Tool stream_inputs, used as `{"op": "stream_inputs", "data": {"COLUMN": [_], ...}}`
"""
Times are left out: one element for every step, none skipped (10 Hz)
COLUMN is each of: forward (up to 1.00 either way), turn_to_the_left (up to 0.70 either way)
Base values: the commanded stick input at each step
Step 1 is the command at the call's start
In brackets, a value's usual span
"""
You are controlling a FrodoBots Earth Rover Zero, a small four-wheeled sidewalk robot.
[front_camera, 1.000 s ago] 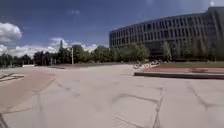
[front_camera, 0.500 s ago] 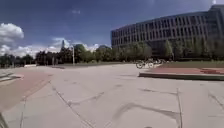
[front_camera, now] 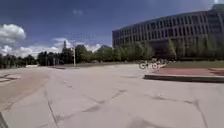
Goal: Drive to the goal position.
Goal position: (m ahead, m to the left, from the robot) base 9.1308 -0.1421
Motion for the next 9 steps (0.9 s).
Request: {"op": "stream_inputs", "data": {"forward": [0.85,0.85,0.85,0.85,0.85,0.85,0.85,0.85,0.85], "turn_to_the_left": [0.01,0.01,0.01,0.01,0.01,0.01,0.01,0.01,0.01]}}
